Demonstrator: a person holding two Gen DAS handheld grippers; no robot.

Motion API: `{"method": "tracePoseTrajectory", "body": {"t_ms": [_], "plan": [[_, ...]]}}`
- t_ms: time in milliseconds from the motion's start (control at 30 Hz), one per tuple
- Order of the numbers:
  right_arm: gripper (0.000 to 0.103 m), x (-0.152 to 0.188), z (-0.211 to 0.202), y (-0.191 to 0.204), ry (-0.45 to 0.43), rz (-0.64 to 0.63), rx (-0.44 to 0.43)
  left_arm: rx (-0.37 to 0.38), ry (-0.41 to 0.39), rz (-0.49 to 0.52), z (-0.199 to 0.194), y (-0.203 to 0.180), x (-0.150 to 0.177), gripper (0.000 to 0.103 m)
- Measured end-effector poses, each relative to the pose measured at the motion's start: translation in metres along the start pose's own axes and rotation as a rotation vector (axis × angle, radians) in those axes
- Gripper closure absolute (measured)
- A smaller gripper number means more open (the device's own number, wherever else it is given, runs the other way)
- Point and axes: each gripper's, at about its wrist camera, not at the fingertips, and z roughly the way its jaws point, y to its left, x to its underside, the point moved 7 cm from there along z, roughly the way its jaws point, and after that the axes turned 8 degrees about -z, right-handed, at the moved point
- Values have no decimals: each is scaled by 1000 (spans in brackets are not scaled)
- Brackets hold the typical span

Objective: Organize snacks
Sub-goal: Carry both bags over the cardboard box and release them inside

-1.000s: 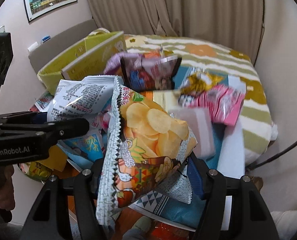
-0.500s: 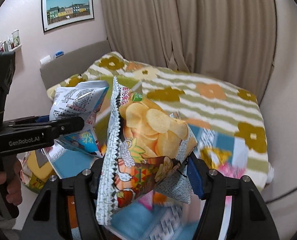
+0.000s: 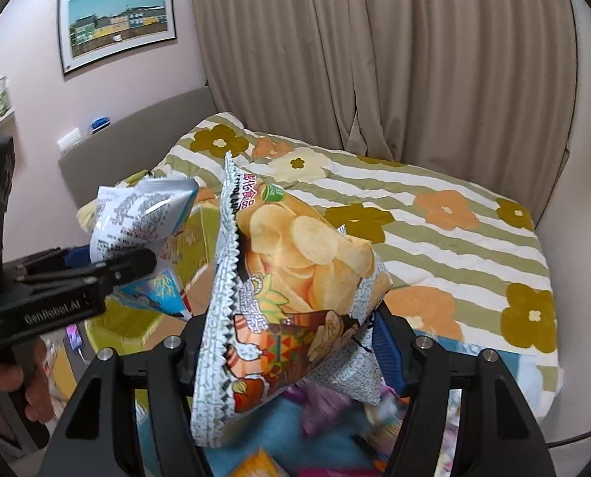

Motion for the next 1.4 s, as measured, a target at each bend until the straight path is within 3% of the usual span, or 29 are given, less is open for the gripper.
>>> {"method": "tracePoseTrajectory", "body": {"t_ms": [233, 467, 500, 533, 567, 633, 700, 800, 1300, 1367, 1400], "plan": [[42, -27, 56, 12, 75, 75, -2, 8, 103, 40, 70, 32, -26, 46], [42, -30, 92, 5, 141, 128, -6, -17, 217, 54, 130, 39, -11, 45], [42, -32, 97, 5, 144, 129, -7, -30, 233, 52, 135, 39, -9, 43], [42, -31, 101, 3, 147, 130, -10, -36, 243, 53, 140, 38, -8, 34], [42, -29, 104, 2, 153, 132, -17, -55, 245, 56, 145, 39, -9, 16], [42, -29, 110, 2, 160, 131, -30, -84, 225, 59, 144, 39, -10, 1], [42, -28, 114, 4, 169, 117, -41, -65, 212, 45, 137, 41, -13, 1], [42, -27, 118, 5, 172, 101, -46, -96, 267, 40, 134, 52, -5, 1], [40, -39, 147, 25, 173, 17, -91, -89, 154, -93, 66, 91, 10, 1], [37, -38, 150, 28, 187, 14, -92, -90, 151, -101, 61, 93, 11, 1], [30, -37, 153, 28, 197, 21, -90, -88, 158, -110, 60, 95, 11, 1]]}}
